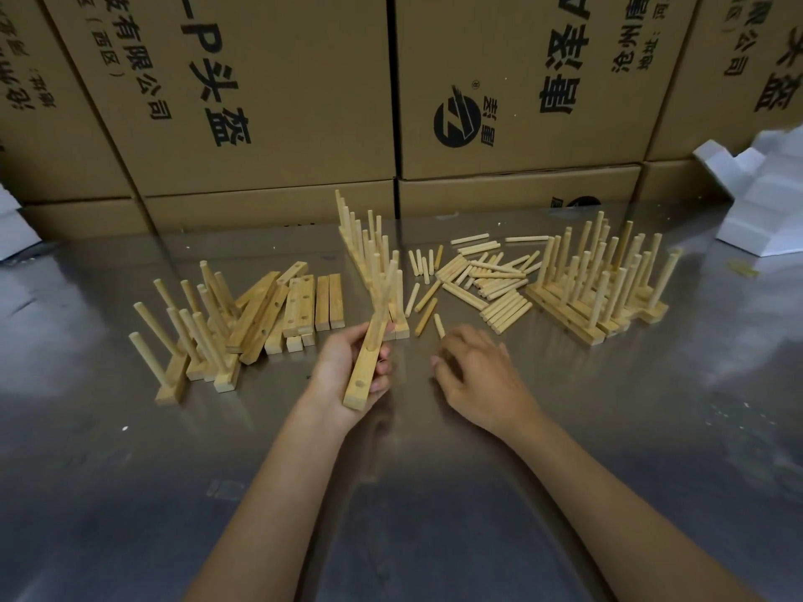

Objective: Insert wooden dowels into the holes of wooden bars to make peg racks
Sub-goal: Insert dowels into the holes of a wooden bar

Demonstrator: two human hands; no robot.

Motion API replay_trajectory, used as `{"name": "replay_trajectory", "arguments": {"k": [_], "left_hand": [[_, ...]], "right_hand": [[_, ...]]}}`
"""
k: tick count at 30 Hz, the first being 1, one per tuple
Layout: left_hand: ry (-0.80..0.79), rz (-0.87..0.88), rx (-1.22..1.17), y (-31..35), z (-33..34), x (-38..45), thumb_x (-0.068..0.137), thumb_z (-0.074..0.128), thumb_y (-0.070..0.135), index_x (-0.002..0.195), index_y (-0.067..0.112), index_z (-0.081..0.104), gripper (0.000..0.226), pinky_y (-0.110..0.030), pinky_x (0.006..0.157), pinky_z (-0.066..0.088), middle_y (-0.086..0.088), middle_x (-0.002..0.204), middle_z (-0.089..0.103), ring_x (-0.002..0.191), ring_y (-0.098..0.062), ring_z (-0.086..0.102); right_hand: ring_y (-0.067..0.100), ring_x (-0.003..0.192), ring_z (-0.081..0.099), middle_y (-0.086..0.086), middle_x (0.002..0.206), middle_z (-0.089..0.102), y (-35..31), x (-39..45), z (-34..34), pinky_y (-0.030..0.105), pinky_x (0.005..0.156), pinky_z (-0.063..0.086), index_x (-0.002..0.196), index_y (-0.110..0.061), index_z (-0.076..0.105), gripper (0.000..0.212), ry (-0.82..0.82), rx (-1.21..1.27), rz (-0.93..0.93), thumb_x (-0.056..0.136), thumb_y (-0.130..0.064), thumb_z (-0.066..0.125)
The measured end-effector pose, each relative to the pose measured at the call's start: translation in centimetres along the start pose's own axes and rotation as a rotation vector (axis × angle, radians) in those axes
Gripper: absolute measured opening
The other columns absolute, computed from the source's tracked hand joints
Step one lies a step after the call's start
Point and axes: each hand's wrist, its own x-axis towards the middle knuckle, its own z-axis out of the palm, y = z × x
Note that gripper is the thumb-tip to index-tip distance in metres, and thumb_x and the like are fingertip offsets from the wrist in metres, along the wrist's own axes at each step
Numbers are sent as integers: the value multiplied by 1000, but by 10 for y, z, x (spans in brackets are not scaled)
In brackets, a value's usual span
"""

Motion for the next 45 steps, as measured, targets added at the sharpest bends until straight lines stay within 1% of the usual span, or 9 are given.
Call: {"name": "replay_trajectory", "arguments": {"k": [7,11,21,25,28,33,36,40,45], "left_hand": [[-3,-3,22,-1,3,-4,103,43,25,125,1,61,37,-18,32,29,-2,59,48,42,-10,41],[17,-10,19,1,3,-4,103,43,25,121,3,62,35,-18,33,29,-2,60,48,42,-10,41],[49,-30,-4,2,2,-2,102,42,24,121,4,61,34,-18,34,28,-2,62,48,44,-10,40],[61,-20,14,1,5,-4,102,41,23,119,4,61,32,-19,33,29,-2,61,48,43,-10,41],[62,-7,50,1,8,-7,102,42,23,111,6,63,28,-18,34,29,-3,62,47,43,-11,41],[77,24,140,-3,15,-12,103,42,28,86,9,65,33,-31,56,44,-9,72,55,62,-22,54],[67,31,164,-5,19,-15,104,40,30,82,8,67,42,-25,44,47,-8,62,61,52,-19,60],[82,20,180,-6,20,-21,107,37,33,89,6,64,43,-18,34,41,-8,57,56,39,-18,55],[171,63,195,-6,20,-16,106,41,34,106,7,59,33,-33,59,42,-9,73,49,63,-23,49]], "right_hand": [[19,100,52,1,98,55,-1,2,-9,34,84,45,90,-16,63,15,111,34,285,92,-30,67],[11,76,56,-7,83,59,2,0,-20,25,57,39,77,-27,58,18,80,150,387,92,-20,64],[16,74,67,11,93,73,-1,-1,-77,24,61,56,115,-3,62,22,-118,1401,349,103,-15,47],[18,85,70,-1,101,75,-27,-7,-77,30,59,58,111,-8,59,20,-44,1219,248,98,-23,57],[14,63,55,-3,78,65,-51,-13,-69,32,51,46,95,-8,66,5,-16,1168,191,90,-11,68],[3,56,59,4,66,66,-72,-22,-52,13,48,43,86,-5,67,8,-160,1052,5,86,4,66],[4,61,63,0,68,69,-72,-23,-49,11,53,45,82,-16,69,17,-195,997,-20,86,0,67],[9,63,64,4,69,71,-65,-21,-49,17,54,47,86,-13,69,10,-257,966,-50,88,-4,67],[12,61,63,4,68,71,-64,-22,-44,23,53,49,88,-9,68,6,-301,914,-29,92,-13,67]]}}
